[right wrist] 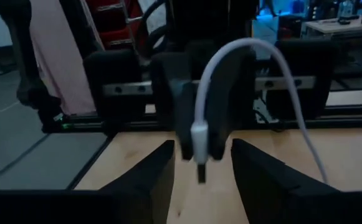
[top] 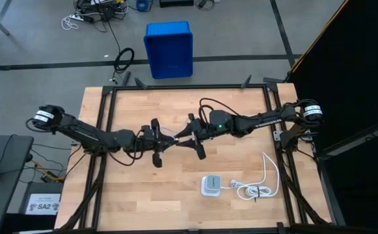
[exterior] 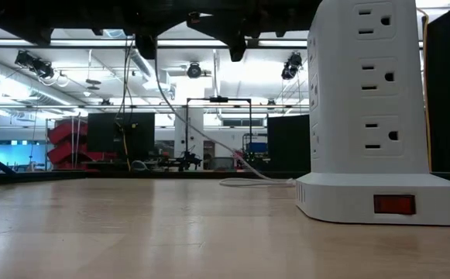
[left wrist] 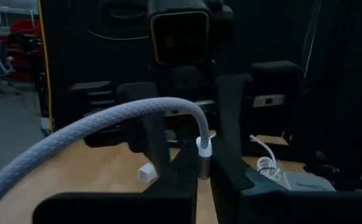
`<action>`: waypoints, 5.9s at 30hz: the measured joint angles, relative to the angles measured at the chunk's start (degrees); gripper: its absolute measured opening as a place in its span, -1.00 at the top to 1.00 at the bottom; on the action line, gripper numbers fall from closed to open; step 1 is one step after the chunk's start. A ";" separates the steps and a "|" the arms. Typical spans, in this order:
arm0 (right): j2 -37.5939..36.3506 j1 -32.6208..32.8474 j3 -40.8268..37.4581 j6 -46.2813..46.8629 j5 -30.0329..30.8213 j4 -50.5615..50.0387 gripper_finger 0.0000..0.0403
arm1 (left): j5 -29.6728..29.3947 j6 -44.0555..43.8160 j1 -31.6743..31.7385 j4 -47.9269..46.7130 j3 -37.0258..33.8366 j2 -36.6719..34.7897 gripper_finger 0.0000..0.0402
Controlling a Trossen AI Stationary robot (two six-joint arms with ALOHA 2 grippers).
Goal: Insert USB
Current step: Insert the white usb cable into the white charger adapter
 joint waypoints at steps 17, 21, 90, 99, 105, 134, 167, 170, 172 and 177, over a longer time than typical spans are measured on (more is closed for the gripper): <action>-0.02 0.03 0.00 -2.94 -0.38 -2.55 0.99 | 1.21 -1.50 0.00 0.98 0.00 0.19 0.97; -0.02 0.02 0.00 -2.62 -0.15 -2.63 1.00 | 0.68 -1.53 0.00 1.21 0.02 0.19 0.82; -24.56 -2.27 -4.60 7.95 27.14 -65.12 0.23 | -2.82 0.63 -1.18 -15.73 -0.61 -9.34 1.00; -24.68 -12.26 -22.31 13.38 25.07 -62.58 0.32 | -3.08 -3.30 -1.18 1.70 -12.42 -8.49 1.00; -24.71 -15.99 -23.58 11.02 22.19 -63.02 0.24 | -3.42 -4.42 -1.18 6.11 -16.09 -8.49 1.00; -17.15 -15.02 -26.22 7.93 17.70 -64.95 0.44 | -1.59 -4.47 -1.18 3.97 -16.09 -8.49 1.00; -9.60 -20.26 -26.53 21.16 -47.92 13.19 0.45 | 5.74 4.33 -0.86 9.94 -13.26 -8.47 1.00; -4.25 -18.87 -26.44 25.36 -50.75 25.52 0.45 | 10.43 7.83 -0.13 10.13 -10.14 -8.27 1.00; -1.27 -17.88 -25.52 26.82 -52.24 31.84 0.45 | 13.97 9.38 0.32 10.10 -7.91 -7.51 1.00; 3.73 -15.05 -20.11 25.08 -53.84 34.15 0.45 | 21.00 12.28 1.40 10.08 -1.75 -1.85 1.00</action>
